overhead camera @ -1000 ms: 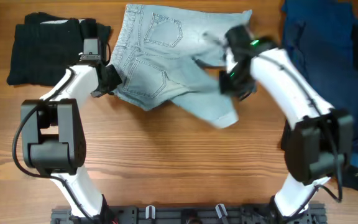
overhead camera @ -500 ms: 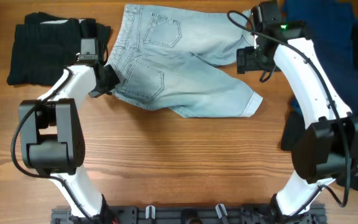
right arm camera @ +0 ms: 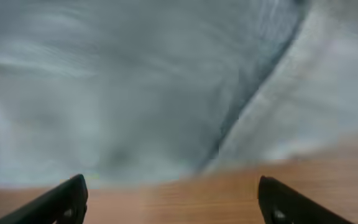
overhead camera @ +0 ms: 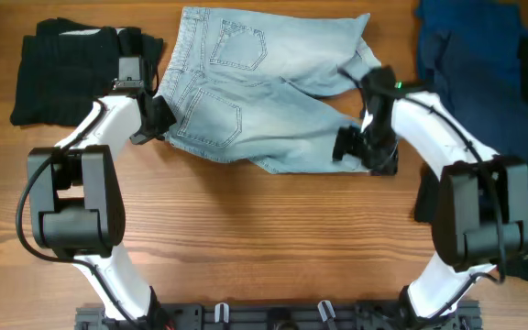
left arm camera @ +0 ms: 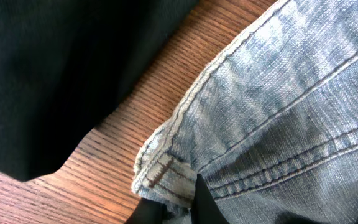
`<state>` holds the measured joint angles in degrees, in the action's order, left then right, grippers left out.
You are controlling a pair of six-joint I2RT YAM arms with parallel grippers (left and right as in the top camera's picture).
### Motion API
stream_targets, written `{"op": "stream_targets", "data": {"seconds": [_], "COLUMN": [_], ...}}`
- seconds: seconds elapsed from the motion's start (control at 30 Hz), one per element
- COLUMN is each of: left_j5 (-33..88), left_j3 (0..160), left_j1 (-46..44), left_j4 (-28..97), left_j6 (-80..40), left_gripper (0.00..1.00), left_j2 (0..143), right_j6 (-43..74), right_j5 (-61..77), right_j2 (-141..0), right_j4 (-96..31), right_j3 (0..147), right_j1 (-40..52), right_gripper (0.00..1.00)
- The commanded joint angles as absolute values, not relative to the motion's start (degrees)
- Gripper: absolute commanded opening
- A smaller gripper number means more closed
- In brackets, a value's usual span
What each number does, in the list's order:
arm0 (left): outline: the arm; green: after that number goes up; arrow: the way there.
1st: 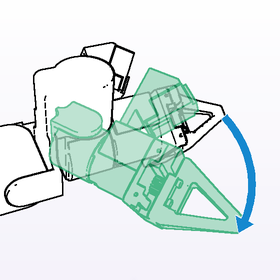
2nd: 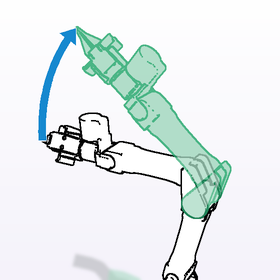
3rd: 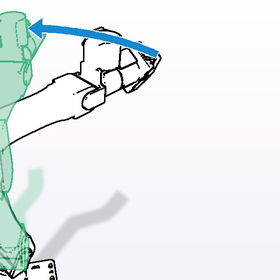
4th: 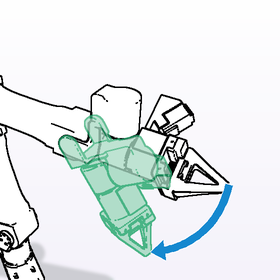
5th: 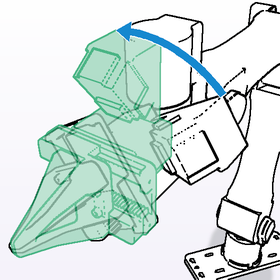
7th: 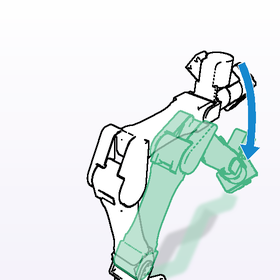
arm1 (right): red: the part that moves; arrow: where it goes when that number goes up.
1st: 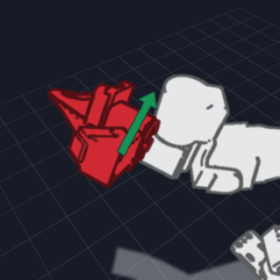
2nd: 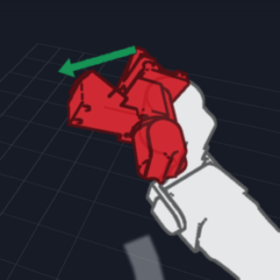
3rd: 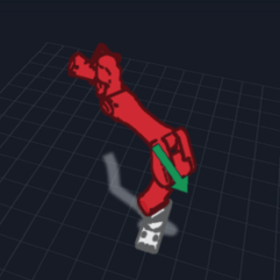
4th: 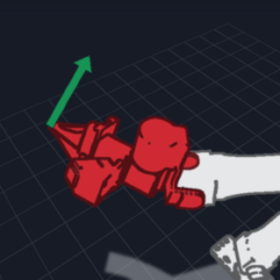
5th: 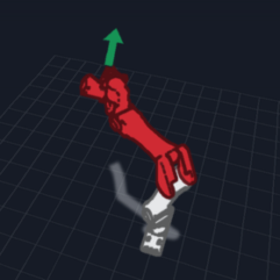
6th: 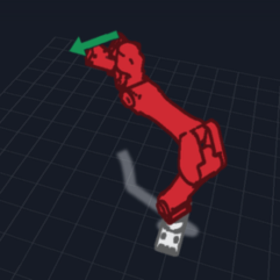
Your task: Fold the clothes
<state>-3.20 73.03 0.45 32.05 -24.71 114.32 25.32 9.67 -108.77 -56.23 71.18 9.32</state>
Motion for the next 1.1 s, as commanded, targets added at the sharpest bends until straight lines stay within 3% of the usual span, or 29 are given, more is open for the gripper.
{"op": "stream_targets", "data": {"seconds": [0.0, 0.2, 0.27, 0.3, 0.37, 0.83, 0.9, 0.93, 0.97, 1.0, 1.03, 1.07], "left_j5": [-5.89, -5.89, -5.87, -5.89, -5.89, -5.89, -5.89, -5.89, -5.87, -5.87, -5.89, -5.89], "left_j3": [72.23, 72.23, 72.23, 72.23, 72.23, 72.23, 72.23, 72.23, 72.23, 72.23, 72.23, 72.23], "left_j1": [1.67, 1.67, 1.67, 1.67, 1.67, 1.67, 1.67, 1.67, 1.67, 1.67, 1.67, 1.67], "left_j4": [32.58, 32.56, 32.51, 32.53, 32.6, 33.39, 33.39, 33.45, 33.45, 33.45, 33.45, 33.47], "left_j6": [-24.23, -24.23, -24.23, -24.23, -24.23, -24.05, -23.99, -23.97, -23.66, -23.31, -22.96, -22.94], "left_gripper": [0.04, 0.04, 0.04, 0.04, 0.04, 0.04, 0.04, 0.04, 0.04, 0.04, 0.04, 0.04], "left_j2": [115.59, 115.59, 115.59, 115.59, 115.59, 115.59, 115.59, 115.59, 115.59, 115.59, 115.59, 115.59], "right_j6": [31.66, 33.08, 32.95, 32.95, 32.95, 16.6, 16.69, 16.73, 16.71, 16.73, 16.73, 16.73], "right_j5": [10.28, 5.82, 4.91, 4.93, 5.13, 9.76, 9.39, 9.02, 8.99, 8.99, 8.82, 8.75], "right_j2": [-108.36, -108.36, -108.36, -108.36, -108.25, -100.07, -100.16, -101.01, -101.75, -102.15, -102.89, -103.5], "right_j4": [-48.84, -41.3, -39.94, -39.64, -39.77, -59.55, -58.85, -58.76, -58.85, -59.0, -59.18, -59.4], "right_j3": [65.65, 63.4, 63.4, 63.4, 63.44, 89.12, 89.17, 89.14, 89.14, 89.14, 89.14, 89.14], "right_j1": [8.73, 7.84, 7.77, 7.77, 7.77, 2.17, 2.17, 2.17, 2.17, 2.17, 2.15, 2.15], "right_gripper": [0.87, 0.82, 0.65, 0.51, 0.06, 0.04, 0.07, 0.25, 0.52, 0.7, 0.96, 1.0]}}
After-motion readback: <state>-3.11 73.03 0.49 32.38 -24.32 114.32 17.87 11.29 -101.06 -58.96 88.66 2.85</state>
